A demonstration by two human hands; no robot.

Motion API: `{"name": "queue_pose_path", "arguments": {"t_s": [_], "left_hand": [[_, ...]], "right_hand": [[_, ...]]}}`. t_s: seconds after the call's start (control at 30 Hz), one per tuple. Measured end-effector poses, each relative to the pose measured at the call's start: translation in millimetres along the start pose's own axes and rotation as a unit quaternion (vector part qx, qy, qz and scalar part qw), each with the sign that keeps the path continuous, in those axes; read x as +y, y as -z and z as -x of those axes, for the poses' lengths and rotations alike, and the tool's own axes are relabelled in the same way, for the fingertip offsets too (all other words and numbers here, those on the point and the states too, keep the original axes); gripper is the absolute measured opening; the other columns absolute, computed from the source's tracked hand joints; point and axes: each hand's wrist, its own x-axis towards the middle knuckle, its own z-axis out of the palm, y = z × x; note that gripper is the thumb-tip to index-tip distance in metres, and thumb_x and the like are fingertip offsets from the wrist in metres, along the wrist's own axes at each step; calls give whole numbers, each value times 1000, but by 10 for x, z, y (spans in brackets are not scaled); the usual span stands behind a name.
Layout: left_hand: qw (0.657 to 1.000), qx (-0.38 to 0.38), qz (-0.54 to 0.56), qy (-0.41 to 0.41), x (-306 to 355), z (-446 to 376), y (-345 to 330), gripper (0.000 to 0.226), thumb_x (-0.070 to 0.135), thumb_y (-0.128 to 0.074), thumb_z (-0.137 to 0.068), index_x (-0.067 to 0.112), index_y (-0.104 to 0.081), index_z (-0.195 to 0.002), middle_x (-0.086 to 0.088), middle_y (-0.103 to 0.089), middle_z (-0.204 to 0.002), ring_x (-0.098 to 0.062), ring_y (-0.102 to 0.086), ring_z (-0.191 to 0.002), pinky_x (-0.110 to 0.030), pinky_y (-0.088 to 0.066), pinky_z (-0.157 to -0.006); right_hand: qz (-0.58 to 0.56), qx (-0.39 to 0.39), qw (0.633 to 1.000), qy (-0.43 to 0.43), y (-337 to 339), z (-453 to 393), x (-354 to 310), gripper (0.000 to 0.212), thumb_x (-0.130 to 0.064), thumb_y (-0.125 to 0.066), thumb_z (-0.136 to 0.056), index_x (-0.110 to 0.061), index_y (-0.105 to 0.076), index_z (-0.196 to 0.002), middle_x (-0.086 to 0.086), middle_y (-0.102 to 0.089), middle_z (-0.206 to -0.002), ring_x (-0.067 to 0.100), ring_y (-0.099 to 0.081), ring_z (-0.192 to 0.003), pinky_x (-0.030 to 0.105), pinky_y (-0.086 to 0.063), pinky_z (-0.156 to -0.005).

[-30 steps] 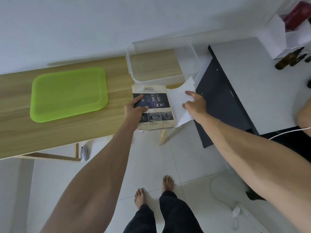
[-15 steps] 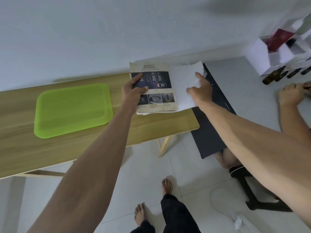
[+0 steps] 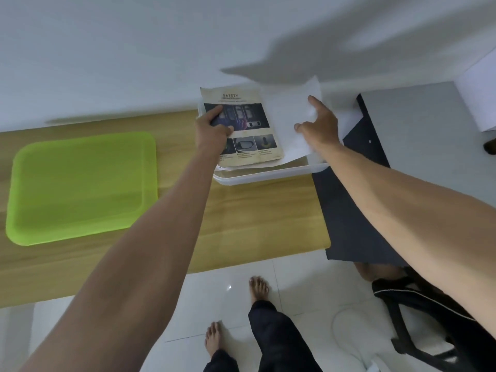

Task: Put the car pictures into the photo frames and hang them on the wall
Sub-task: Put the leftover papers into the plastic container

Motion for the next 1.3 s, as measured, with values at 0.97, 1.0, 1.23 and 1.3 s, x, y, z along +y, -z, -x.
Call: {"name": "queue_pose_path", "arguments": {"t_s": [0.97, 1.0, 1.23, 1.3], "left_hand": [[945, 79, -290, -129, -8, 53, -147, 58, 16, -63, -89, 10, -47, -144, -13, -43, -148, -24, -46, -133, -24, -37, -97], [947, 87, -276, -139, 49, 86, -43, 57, 17, -63, -90, 10, -47, -144, -12, -46, -146, -24, -44, -134, -24, -35, -101], [950, 139, -242, -138, 217, 244, 1222, 58, 26, -67, -90, 14, -49, -144, -10, -56, -138, -24, -49, -131, -30, -37, -103], [949, 158, -239, -131, 179, 280, 1672, 59, 30, -69, -90, 15, -50, -144, -10, -60, -134, -25, -51, -128, -32, -39, -100]], "right_hand": [[253, -3, 968, 1, -312, -146, -115, 53, -38, -60, -95, -18, -49, -143, 14, -40, -146, 34, -42, -131, 46, -49, -96], [244, 2, 970, 13, -314, -94, -239, 52, -36, -60, -95, -19, -49, -143, 14, -41, -145, 34, -43, -131, 45, -49, -95], [163, 1, 982, 95, -769, 416, -1189, 51, -27, -58, -94, -19, -49, -143, 13, -49, -139, 34, -49, -128, 43, -50, -98], [146, -15, 983, 107, -1048, 636, -1418, 51, -30, -58, -93, -21, -49, -143, 12, -50, -139, 32, -49, -128, 43, -48, -100]]}}
